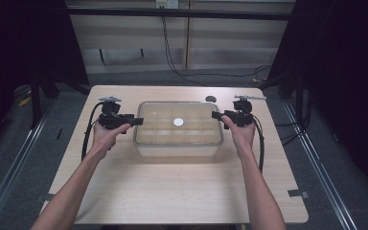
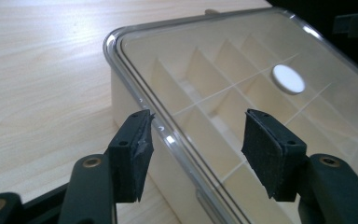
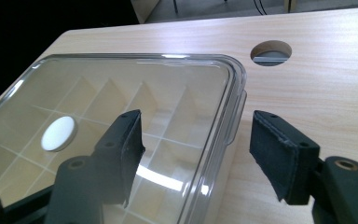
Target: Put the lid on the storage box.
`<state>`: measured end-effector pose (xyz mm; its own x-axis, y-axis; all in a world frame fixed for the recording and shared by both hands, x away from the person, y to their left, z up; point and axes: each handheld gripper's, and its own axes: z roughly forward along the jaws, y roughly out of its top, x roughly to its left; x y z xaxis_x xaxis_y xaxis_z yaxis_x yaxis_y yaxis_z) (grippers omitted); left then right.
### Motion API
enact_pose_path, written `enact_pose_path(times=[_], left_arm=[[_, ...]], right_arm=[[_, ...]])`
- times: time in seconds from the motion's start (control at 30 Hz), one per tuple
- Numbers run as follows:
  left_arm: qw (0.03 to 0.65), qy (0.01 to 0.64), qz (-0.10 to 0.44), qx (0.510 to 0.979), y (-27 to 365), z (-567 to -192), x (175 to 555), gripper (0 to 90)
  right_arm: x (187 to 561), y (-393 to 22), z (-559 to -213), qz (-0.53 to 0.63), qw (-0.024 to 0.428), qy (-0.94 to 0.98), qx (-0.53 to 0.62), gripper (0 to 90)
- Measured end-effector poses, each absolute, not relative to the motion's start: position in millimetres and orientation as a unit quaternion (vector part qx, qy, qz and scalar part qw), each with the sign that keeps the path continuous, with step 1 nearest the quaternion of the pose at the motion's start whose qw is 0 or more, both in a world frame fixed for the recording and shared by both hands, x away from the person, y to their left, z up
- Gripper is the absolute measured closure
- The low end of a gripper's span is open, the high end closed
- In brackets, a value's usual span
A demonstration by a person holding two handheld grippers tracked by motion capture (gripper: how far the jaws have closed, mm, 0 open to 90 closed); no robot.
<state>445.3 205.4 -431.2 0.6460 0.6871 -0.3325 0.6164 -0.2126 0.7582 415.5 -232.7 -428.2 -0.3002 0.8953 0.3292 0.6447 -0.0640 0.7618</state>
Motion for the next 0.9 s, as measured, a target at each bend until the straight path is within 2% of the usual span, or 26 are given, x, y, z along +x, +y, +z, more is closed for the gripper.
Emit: enact_pose_path(times=[0.07,0.13,0.27,0.5,0.63,0.9], left_arm=[[0.472,0.417,0.037,0.776,206.7,-427.9,440.7,43.4],[0.469,0.412,0.042,0.780,206.9,-425.7,435.9,45.1],[0.479,0.407,0.031,0.777,208.4,-424.7,428.6,49.2],[0.482,0.393,0.038,0.782,209.4,-424.9,411.0,49.8],[0.475,0.395,0.049,0.785,214.7,-422.0,398.9,43.8],[0.479,0.384,0.055,0.788,223.3,-416.8,377.6,39.6]], right_arm=[[410.9,-233.0,-425.2,0.454,0.136,0.674,0.567,36.4],[406.1,-232.8,-422.5,0.455,0.139,0.680,0.557,43.5],[396.4,-233.0,-417.2,0.464,0.144,0.684,0.545,45.8],[375.3,-233.1,-412.8,0.476,0.144,0.685,0.532,45.2],[363.2,-235.3,-412.1,0.477,0.141,0.688,0.528,40.6],[338.8,-242.7,-404.5,0.489,0.141,0.685,0.521,36.1]])
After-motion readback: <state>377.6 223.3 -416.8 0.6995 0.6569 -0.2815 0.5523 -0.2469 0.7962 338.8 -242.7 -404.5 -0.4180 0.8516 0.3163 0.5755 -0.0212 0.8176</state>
